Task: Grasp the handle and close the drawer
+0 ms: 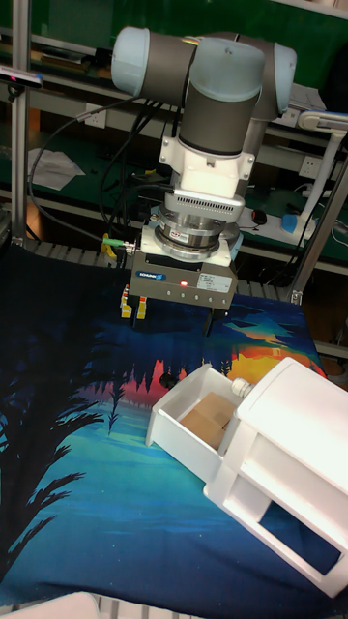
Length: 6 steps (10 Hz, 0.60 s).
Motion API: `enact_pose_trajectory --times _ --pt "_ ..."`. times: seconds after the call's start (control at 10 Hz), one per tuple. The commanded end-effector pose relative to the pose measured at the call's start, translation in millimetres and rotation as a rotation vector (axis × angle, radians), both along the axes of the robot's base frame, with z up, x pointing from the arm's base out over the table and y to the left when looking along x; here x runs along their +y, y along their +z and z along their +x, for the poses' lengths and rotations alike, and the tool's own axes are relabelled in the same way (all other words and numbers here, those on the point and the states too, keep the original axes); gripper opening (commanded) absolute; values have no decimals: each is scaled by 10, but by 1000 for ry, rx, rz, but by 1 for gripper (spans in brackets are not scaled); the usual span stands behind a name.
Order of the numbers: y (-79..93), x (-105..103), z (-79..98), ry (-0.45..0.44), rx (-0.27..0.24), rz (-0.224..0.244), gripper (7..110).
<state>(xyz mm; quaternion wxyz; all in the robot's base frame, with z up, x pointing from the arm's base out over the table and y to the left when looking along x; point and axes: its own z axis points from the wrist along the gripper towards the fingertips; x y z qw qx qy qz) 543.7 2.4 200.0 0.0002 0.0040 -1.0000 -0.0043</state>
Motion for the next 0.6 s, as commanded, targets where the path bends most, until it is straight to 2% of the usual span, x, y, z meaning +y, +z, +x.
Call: enact_pose_trajectory --times 0.0,0.1,0.2,0.5 --pt "4 138 -35 738 -11 50 109" --pt "2 137 -44 746 -5 50 109" --pt "2 133 -48 752 -3 50 7" --pt "1 133 -49 771 -3 50 7"
